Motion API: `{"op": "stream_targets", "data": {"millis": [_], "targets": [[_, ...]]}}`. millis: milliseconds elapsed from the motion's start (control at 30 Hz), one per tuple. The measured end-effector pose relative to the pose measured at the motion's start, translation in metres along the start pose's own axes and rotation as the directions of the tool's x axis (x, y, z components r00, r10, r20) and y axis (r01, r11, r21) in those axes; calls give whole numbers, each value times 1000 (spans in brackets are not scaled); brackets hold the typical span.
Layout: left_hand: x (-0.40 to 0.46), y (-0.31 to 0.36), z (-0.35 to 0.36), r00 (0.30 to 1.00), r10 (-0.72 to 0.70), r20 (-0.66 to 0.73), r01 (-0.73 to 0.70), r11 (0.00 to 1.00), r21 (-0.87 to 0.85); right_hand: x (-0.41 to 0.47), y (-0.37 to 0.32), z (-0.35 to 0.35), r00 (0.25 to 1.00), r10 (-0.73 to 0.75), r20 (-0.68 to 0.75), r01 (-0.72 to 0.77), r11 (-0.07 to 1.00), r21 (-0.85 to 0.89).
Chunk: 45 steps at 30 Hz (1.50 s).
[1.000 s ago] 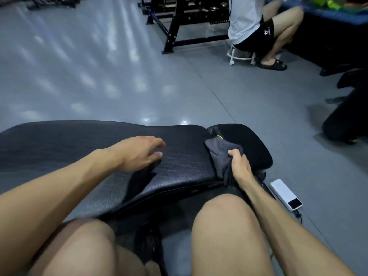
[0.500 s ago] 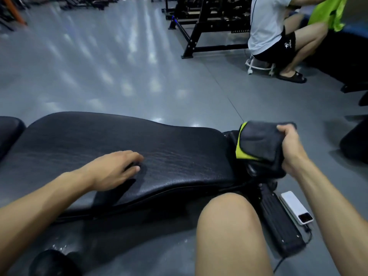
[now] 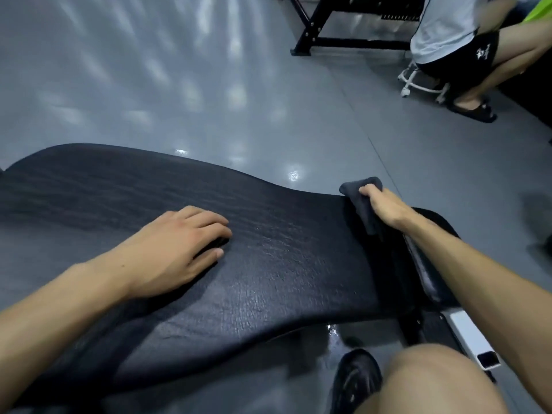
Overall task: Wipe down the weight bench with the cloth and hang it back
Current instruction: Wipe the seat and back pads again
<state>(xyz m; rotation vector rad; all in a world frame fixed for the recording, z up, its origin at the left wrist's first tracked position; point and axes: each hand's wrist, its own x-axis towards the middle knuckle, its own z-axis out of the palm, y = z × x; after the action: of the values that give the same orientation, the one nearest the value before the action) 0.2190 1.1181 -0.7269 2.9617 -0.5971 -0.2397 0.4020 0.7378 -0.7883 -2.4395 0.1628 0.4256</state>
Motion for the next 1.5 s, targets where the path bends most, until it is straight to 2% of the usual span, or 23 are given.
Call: {"op": "stream_targets", "data": {"millis": [167, 233, 333, 400, 467, 567, 633, 733, 833, 900, 967, 1067, 1200, 1300, 1400, 1500], "targets": [[-10, -25, -1, 1000, -20, 0, 20, 1000, -1, 49, -43, 27, 993, 60, 104, -33, 969, -245], [-14, -36, -3, 1000, -25, -11, 25, 1000, -8, 56, -91, 62, 979, 5, 202, 53, 958, -282], [-19, -52, -7, 998, -33, -48, 32, 999, -30, 50, -179, 121, 933, -164, 319, 236, 951, -202], [-22, -64, -7, 998, -38, -53, 35, 998, -49, 43, -206, 140, 925, -250, 287, 301, 942, -149], [-26, -76, -7, 997, -30, -66, 26, 998, -56, 38, -186, 127, 938, -258, 231, 302, 936, -181], [-37, -92, -14, 993, -40, -113, 34, 998, -50, 32, -123, 84, 981, -100, 165, 154, 919, -363], [-46, -101, -19, 986, -65, -150, 56, 997, -61, 33, -109, 71, 990, -23, 141, 84, 893, -443], [-58, -109, -22, 983, -80, -163, 70, 996, -63, 36, -150, 95, 977, -58, 207, 147, 882, -447], [-65, -119, -24, 982, -94, -163, 85, 995, -58, 33, -241, 157, 946, -257, 199, 308, 902, -302], [-65, -128, -25, 983, -115, -146, 108, 992, -58, 18, -303, 199, 869, -456, 191, 495, 809, -316], [-64, -139, -27, 980, -131, -146, 124, 990, -61, 8, -335, 223, 809, -555, 192, 586, 746, -316], [-64, -154, -30, 972, -150, -180, 138, 987, -79, 17, -308, 207, 849, -503, 163, 528, 787, -319], [-75, -171, -33, 971, -152, -186, 139, 987, -84, 29, -230, 159, 935, -341, 96, 351, 854, -385], [-91, -182, -34, 969, -141, -201, 127, 989, -82, 23, -208, 147, 959, -278, 55, 276, 871, -406], [-110, -190, -34, 965, -141, -221, 127, 989, -79, 17, -251, 168, 952, -303, 49, 292, 841, -456], [-129, -197, -37, 952, -167, -256, 152, 985, -78, 3, -350, 234, 867, -493, 73, 468, 756, -458]]}}
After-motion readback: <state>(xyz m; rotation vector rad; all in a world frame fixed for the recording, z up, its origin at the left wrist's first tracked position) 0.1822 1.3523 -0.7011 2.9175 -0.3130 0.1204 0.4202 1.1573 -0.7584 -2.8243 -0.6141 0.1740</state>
